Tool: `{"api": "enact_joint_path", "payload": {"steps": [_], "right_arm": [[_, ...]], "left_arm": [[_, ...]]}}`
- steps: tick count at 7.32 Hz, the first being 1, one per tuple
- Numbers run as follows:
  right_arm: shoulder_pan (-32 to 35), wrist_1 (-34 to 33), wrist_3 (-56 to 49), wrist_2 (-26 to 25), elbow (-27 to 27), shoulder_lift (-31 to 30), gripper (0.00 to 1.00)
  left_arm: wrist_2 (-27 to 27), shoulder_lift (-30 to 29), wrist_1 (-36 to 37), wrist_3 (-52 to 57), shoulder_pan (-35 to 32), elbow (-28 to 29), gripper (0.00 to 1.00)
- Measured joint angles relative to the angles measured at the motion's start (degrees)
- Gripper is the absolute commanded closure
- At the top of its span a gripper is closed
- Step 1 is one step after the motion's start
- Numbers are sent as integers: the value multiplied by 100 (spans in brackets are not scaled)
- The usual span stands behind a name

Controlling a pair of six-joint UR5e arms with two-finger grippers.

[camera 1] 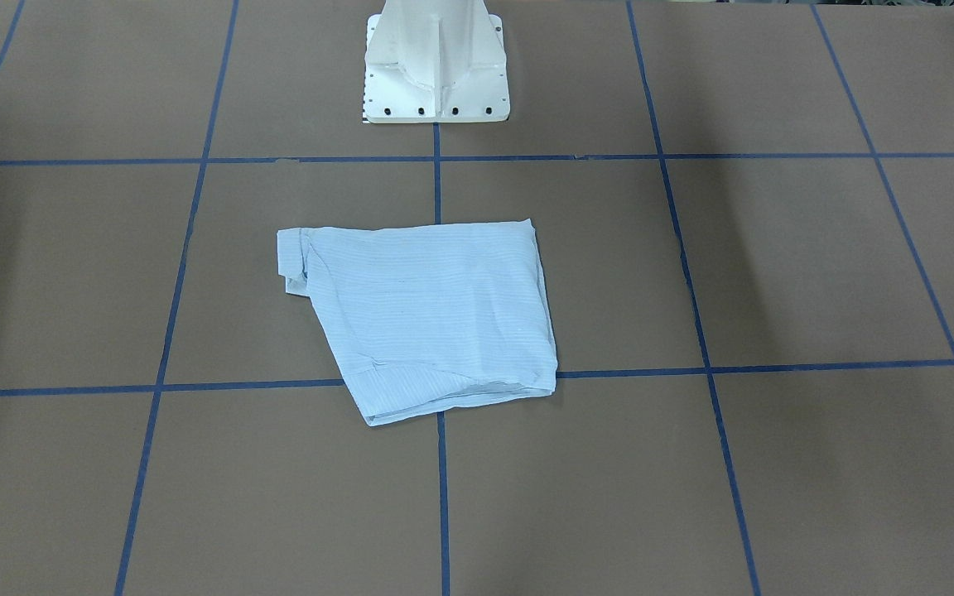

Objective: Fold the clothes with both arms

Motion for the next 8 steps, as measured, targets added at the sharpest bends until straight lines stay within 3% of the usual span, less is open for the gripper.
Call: {"api": "enact_joint_path", "payload": {"steps": [3, 6, 8], "right_arm": [[207, 234, 86, 88, -60, -353, 0], [219, 302, 817, 596, -43, -596, 0], [219, 320, 977, 662, -54, -646, 0]], "left_arm": [[133, -77, 49, -26, -14, 233, 0], [95, -147, 1274, -35, 1, -308, 0], [-72, -151, 1749, -32, 5, -430, 0]]}}
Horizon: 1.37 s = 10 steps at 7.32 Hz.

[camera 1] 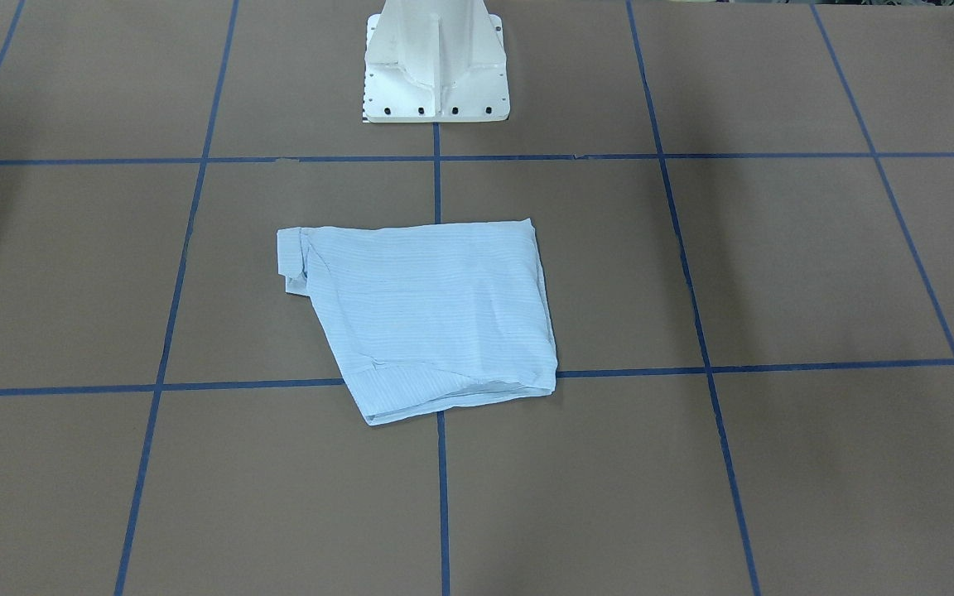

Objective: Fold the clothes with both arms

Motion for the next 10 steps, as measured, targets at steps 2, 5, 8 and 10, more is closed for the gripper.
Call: {"api": "enact_joint_path", "payload": {"steps": [2, 5, 8, 10], "right_arm": [[0, 8, 20, -22, 6, -66, 0], [86, 11, 163, -93, 210, -226, 0], [115, 9, 757, -312, 641, -334, 0], [111, 9, 813, -335, 647, -339, 0]], "left_arm": [[-86, 0, 69, -5, 4, 12, 0], [-104, 1, 92, -6, 6, -14, 0], [-101, 1, 87, -4, 6, -7, 0], [-101, 1, 78, 2, 6, 11, 0]]}}
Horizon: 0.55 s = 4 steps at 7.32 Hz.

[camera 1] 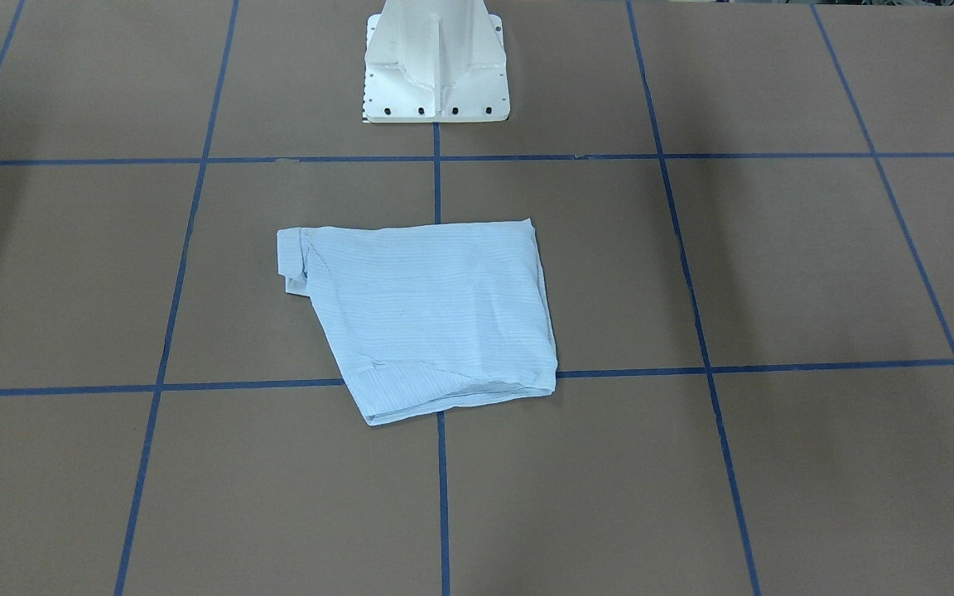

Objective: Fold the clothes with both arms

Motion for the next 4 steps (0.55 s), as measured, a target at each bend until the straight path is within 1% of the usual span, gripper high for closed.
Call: {"api": "enact_joint_path", "payload": {"steps": [4], "right_arm": [[-38, -3, 52, -3, -9, 4, 0]], "left_arm": [[-7, 10, -7, 17, 0, 3, 0]]}}
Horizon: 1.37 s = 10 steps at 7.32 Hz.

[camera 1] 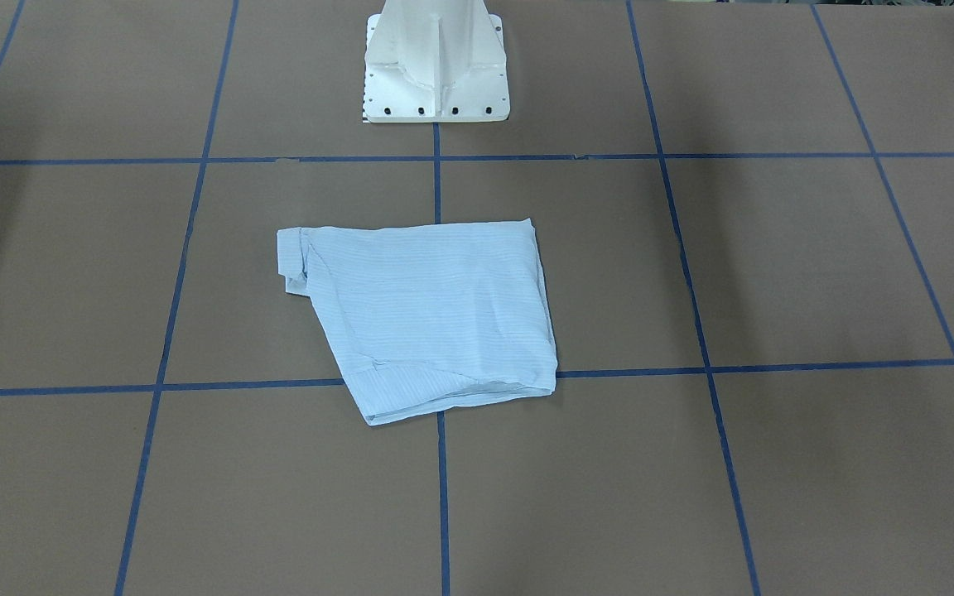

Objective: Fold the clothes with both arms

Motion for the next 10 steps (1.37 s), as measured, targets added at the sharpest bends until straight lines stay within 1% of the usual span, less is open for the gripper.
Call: {"api": "enact_joint_path", "payload": {"steps": [2, 5, 10], "right_arm": [[-106, 8, -3, -51, -4, 19, 0], [-279, 12, -100, -377, -26, 62, 0], [-292, 12, -455, -389, -200, 91, 0]], "left_arm": [[-1, 2, -3, 1, 0, 0, 0], [-1, 6, -3, 2, 0, -5, 0], [-1, 2, -3, 2, 0, -6, 0]]}}
